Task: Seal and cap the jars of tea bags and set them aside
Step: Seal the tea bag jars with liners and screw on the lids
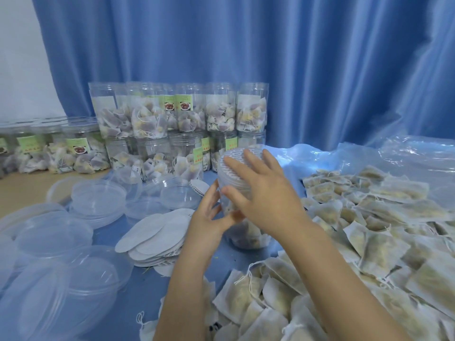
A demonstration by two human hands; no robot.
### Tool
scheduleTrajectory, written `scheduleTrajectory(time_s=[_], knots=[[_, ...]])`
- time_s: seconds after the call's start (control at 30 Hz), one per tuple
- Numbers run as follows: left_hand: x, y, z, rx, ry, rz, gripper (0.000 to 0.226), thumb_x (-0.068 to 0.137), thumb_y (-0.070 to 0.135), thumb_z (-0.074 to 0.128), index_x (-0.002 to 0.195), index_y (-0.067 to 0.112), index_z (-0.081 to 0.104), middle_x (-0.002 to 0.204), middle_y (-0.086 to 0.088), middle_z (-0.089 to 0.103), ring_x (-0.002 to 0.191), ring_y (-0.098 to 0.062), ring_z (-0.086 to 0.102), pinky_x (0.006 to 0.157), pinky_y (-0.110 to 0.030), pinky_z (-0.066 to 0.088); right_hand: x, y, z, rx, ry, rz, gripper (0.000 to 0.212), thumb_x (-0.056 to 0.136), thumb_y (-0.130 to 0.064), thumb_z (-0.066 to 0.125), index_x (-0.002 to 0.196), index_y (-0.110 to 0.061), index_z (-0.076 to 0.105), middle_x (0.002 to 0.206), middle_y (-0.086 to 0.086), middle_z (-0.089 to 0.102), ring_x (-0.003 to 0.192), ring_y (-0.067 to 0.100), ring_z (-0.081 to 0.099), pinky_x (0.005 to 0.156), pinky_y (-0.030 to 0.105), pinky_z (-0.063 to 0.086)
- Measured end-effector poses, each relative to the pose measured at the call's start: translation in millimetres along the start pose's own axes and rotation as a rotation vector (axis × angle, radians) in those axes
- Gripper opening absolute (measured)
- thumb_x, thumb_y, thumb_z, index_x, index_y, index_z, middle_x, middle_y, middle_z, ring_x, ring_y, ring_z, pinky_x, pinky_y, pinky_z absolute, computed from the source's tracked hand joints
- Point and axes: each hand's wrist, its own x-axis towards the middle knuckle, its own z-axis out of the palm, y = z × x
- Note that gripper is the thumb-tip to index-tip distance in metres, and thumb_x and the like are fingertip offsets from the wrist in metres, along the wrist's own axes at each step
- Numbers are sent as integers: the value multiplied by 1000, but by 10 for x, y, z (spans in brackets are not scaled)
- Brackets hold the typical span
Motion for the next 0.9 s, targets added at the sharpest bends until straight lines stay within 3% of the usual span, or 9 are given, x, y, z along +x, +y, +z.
scheduleTrajectory(time_s=[0.1,0.2,0.27,0.33,0.43,0.57,0.7,0.8,0.9], knots=[[-12,36,20,-1,50,4,67,58,29,82,108,56,47,119,30,52,116,4,51,78,-14,47,69,33,21,114,-1,3,56,89,-55,48,142,-39,37,156,2,25,145,25,8,115,30,5],[-5,15,13,13,101,13,69,67,22,80,120,52,47,126,21,53,121,-4,52,84,-18,47,145,92,24,187,9,-10,46,89,-53,51,133,-42,48,152,12,28,143,21,14,111,25,13],[-7,10,13,50,130,23,74,72,20,78,131,47,43,130,17,51,120,-5,52,78,-13,48,191,134,18,221,0,1,41,87,-52,55,127,-46,53,148,16,30,142,22,20,108,26,22],[-1,-7,22,75,148,28,73,73,20,77,131,49,42,126,20,50,119,-3,52,70,-9,47,240,196,10,230,-2,24,40,83,-53,58,122,-49,55,129,13,40,131,27,33,100,28,31],[6,-46,46,124,147,27,67,74,20,77,123,54,44,115,34,50,118,-1,51,80,-15,45,285,274,-11,186,-66,107,46,74,-65,57,118,-57,48,108,2,42,118,26,41,86,27,34],[5,-75,56,234,141,45,65,76,26,75,129,50,46,123,34,52,119,3,50,98,-25,43,316,246,47,137,-76,164,61,62,-75,61,116,-54,45,110,3,42,108,30,49,78,33,40],[-26,-36,90,225,160,36,63,73,28,79,118,59,48,123,35,50,115,8,50,91,-20,43,278,241,94,142,-11,171,65,63,-69,61,125,-53,46,124,8,44,116,32,46,90,34,42],[-26,-5,153,156,211,-16,70,66,40,80,128,47,47,126,23,51,115,5,50,84,-15,40,252,322,18,243,87,183,64,62,-67,62,123,-53,50,116,5,49,114,26,49,93,29,39],[3,44,186,96,333,-52,56,73,46,74,122,27,56,121,8,60,114,-12,57,91,-26,44,255,380,-109,465,282,184,55,67,-60,69,119,-54,53,113,-5,54,106,5,50,85,8,33]])
